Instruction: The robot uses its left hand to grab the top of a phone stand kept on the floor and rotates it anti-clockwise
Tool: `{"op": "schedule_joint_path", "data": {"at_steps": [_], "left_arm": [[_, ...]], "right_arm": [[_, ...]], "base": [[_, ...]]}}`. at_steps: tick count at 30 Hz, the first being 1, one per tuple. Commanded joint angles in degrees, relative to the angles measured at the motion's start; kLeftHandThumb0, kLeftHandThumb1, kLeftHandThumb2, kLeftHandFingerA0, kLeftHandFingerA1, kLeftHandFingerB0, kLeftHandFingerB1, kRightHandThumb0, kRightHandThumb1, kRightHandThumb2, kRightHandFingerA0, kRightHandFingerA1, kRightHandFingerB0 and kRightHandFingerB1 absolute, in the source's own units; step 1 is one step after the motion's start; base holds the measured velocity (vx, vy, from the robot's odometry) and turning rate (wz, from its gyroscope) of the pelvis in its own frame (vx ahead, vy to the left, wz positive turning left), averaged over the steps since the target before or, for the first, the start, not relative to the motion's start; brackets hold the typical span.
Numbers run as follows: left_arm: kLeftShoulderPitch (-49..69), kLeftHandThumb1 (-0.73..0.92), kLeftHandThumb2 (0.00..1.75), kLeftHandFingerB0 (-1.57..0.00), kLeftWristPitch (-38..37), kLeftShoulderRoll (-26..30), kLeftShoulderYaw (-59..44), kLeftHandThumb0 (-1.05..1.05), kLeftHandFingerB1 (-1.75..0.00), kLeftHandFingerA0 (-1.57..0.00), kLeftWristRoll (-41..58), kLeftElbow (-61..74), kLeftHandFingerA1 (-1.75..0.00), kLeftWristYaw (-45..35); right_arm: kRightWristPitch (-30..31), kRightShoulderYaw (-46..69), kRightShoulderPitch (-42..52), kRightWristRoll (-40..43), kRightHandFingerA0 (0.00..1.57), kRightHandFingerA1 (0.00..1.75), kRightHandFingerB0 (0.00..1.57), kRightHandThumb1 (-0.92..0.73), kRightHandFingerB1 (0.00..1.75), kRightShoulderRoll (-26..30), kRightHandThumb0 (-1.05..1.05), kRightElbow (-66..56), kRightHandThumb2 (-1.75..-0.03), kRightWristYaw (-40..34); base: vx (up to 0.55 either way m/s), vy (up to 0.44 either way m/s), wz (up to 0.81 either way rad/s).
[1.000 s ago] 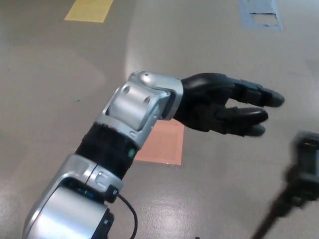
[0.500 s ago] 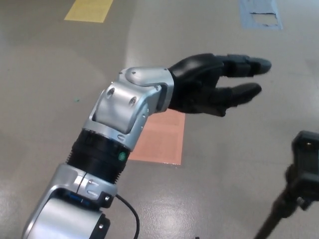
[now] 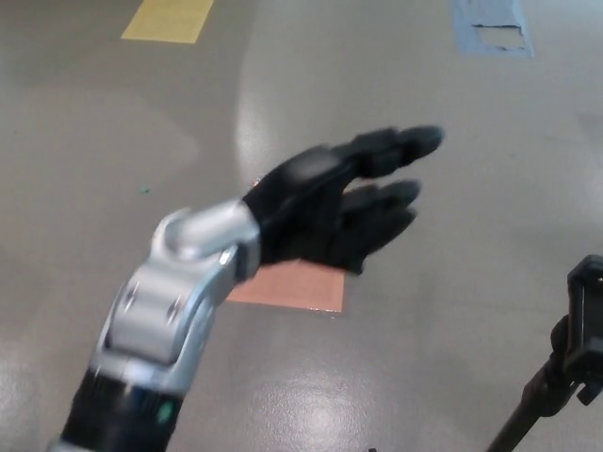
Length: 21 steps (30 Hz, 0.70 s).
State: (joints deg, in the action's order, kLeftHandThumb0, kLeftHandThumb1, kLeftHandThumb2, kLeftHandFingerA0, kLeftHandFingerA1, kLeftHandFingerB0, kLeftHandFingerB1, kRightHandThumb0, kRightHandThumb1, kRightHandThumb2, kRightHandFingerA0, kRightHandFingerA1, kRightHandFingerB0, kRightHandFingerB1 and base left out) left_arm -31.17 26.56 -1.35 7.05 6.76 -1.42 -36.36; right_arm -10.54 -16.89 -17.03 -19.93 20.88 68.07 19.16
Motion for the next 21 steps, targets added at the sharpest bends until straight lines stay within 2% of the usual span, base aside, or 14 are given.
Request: {"op": "schedule_joint_path", "data": {"at_steps": [1, 4, 5, 8, 9, 10, 13, 14, 15, 17, 18, 21], "left_arm": [[20.6, 0.69, 0.6, 0.0, -15.3, 4.8, -7.3, -0.78, -0.06, 0.0, -0.1, 11.9, -0.21, 3.9], [29.4, 0.67, 0.64, 0.0, -20.5, 5.5, -9.5, -0.81, -0.1, 0.0, -0.2, 12.3, -0.26, 3.5], [35.4, 0.57, 0.96, 0.0, -23.8, 6.5, -10.3, -0.84, -0.09, 0.0, -1.0, 12.2, -0.24, 3.1], [46.0, 0.54, 0.93, 0.0, -30.6, 8.4, -12.7, -0.8, -0.11, -0.01, -1.6, 8.7, -0.25, 1.2], [49.7, 0.54, 0.93, 0.0, -33.2, 9.6, -13.3, -0.82, -0.09, 0.0, -2.7, 5.5, -0.23, 1.2], [51.5, 0.56, 0.92, 0.0, -34.9, 10.1, -13.6, -0.85, -0.05, 0.0, -3.0, 3.8, -0.19, 1.0], [56.4, 0.55, 0.91, 0.0, -38.7, 11.1, -13.7, -0.83, -0.06, 0.0, -3.9, -0.1, -0.19, 1.3], [58.9, 0.51, 0.9, 0.0, -40.6, 12.1, -13.6, -0.79, -0.1, 0.0, -4.9, -3.7, -0.21, 2.1], [59.9, 0.5, 0.88, 0.0, -41.4, 12.6, -13.5, -0.78, -0.1, 0.0, -5.6, -5.8, -0.19, 2.6], [60.8, 0.5, 0.88, 0.0, -42.3, 13.0, -13.3, -0.78, -0.1, 0.0, -6.1, -7.6, -0.19, 3.2], [60.9, 0.48, 0.86, 0.0, -45.4, 14.4, -12.4, -0.74, -0.12, 0.0, -8.4, -12.6, -0.22, 5.8], [60.2, 0.47, 0.85, 0.0, -48.5, 16.3, -11.0, -0.72, -0.14, 0.0, -11.5, -20.8, -0.22, 10.4]], "right_arm": [[0.5, -0.1, 2.8, -0.3, 0.65, 0.43, 0.35, -0.84, 0.32, 1.2, -0.55, 0.1, -0.66, 0.1], [0.1, -0.2, 5.2, -0.3, 0.64, 0.44, 0.34, -0.85, 0.32, 1.1, -0.52, 0.1, -0.66, -0.6], [-0.8, -0.3, 7.6, -0.3, 0.65, 0.45, 0.34, -0.85, 0.32, 0.9, -0.52, 0.1, -0.66, -0.9], [-1.9, -0.4, 12.4, 0.0, 0.62, 0.45, 0.34, -0.84, 0.32, 0.6, -0.52, 0.1, -0.66, -1.3], [-2.2, -0.6, 14.0, 0.0, 0.53, 0.58, 0.26, -0.71, 0.45, 0.4, -0.56, 0.2, -0.97, -1.4], [-2.8, -0.7, 15.1, -0.2, 0.55, 0.59, 0.28, -0.71, 0.46, 0.4, -0.57, 0.4, -0.97, -1.7], [-4.1, -1.2, 18.1, -0.5, 0.55, 0.6, 0.26, -0.71, 0.46, 0.0, -0.56, 0.8, -0.98, -2.6], [-4.4, -1.2, 19.8, -0.4, 0.64, 0.47, 0.34, -0.85, 0.32, -0.1, -0.53, 0.8, -0.66, -3.1], [-4.5, -1.2, 20.7, -0.4, 0.57, 0.6, 0.28, -0.71, 0.46, -0.2, -0.56, 0.9, -0.96, -3.3], [-4.7, -1.3, 21.5, -0.5, 0.57, 0.6, 0.28, -0.71, 0.46, -0.3, -0.56, 1.0, -0.96, -3.6], [-4.2, -0.4, 22.0, 0.5, 0.64, 0.54, 0.36, -0.84, 0.33, -0.4, -0.53, 0.6, -0.65, -2.9], [-4.4, 0.3, 22.2, 1.2, 0.62, 0.49, 0.39, -0.84, 0.34, -0.6, -0.54, 0.6, -0.65, -2.4]], "base": [[0.0, 0.0, 0.0], [0.0, 0.0, 0.0], [0.0, 0.0, 0.0], [0.0, 0.0, 0.0], [0.0, 0.0, 0.0], [0.0, 0.0, 0.0], [0.0, 0.0, 0.0], [0.0, 0.0, 0.0], [0.0, 0.0, 0.0], [0.0, 0.0, 0.0], [0.0, 0.0, 0.0], [0.0, 0.0, 0.0]]}}
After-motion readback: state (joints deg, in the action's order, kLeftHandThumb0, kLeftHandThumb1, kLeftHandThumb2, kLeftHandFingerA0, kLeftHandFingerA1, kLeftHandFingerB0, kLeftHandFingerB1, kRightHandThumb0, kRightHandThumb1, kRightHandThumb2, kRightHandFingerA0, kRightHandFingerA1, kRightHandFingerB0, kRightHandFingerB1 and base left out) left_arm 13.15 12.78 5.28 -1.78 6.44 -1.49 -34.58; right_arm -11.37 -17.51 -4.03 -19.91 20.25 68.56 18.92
